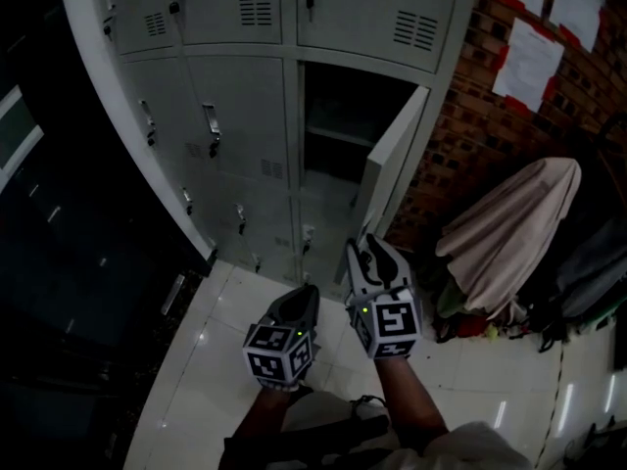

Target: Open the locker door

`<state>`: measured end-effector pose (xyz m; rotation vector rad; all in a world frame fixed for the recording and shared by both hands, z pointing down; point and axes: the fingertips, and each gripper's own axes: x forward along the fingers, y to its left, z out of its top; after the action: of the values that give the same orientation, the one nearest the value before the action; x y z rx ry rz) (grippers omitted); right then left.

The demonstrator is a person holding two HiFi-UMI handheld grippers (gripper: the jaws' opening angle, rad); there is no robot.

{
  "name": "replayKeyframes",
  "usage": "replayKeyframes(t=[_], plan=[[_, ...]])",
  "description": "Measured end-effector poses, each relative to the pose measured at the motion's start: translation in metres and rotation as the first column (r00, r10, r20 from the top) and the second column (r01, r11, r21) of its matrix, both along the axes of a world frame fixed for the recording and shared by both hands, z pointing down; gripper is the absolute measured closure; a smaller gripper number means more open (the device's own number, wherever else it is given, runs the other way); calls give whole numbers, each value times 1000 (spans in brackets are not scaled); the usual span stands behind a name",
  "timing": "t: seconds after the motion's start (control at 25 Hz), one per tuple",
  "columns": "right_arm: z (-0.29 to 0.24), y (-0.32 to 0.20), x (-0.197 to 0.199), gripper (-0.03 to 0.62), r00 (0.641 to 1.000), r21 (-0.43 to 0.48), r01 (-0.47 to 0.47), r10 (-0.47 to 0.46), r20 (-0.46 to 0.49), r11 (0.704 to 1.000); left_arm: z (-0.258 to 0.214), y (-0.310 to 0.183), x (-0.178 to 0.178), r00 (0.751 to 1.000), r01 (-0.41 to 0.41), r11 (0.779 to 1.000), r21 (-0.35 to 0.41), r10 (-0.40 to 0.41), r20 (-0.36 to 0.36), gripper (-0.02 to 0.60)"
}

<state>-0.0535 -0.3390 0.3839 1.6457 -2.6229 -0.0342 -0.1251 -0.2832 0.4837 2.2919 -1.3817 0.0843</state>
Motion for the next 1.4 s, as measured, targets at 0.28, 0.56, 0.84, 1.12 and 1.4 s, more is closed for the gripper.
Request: replayKeyframes(t=[0.28, 0.56, 0.84, 1.12, 1.4], plan=[[2, 25, 50, 461, 999, -10, 38, -38, -5, 999, 6, 30, 46, 1000, 16, 1000, -2, -16, 1, 588], [9, 39, 85, 522, 998, -60, 58, -60, -34, 997, 6, 52, 78, 1000, 25, 1000, -5, -25, 8, 588], [7, 41, 116, 517, 999, -51, 16, -17, -35, 999, 1, 57, 89, 999, 28, 1000, 12, -28, 15, 588], [1, 38, 135, 518, 1000, -22, -24, 24, -20, 999, -2, 53, 104, 1000, -6, 1000, 15, 5, 22, 588], [2, 42, 133, 522, 999, -35, -19, 18, -30, 999, -6, 50, 104, 1000, -2, 1000, 23, 2, 26, 588]])
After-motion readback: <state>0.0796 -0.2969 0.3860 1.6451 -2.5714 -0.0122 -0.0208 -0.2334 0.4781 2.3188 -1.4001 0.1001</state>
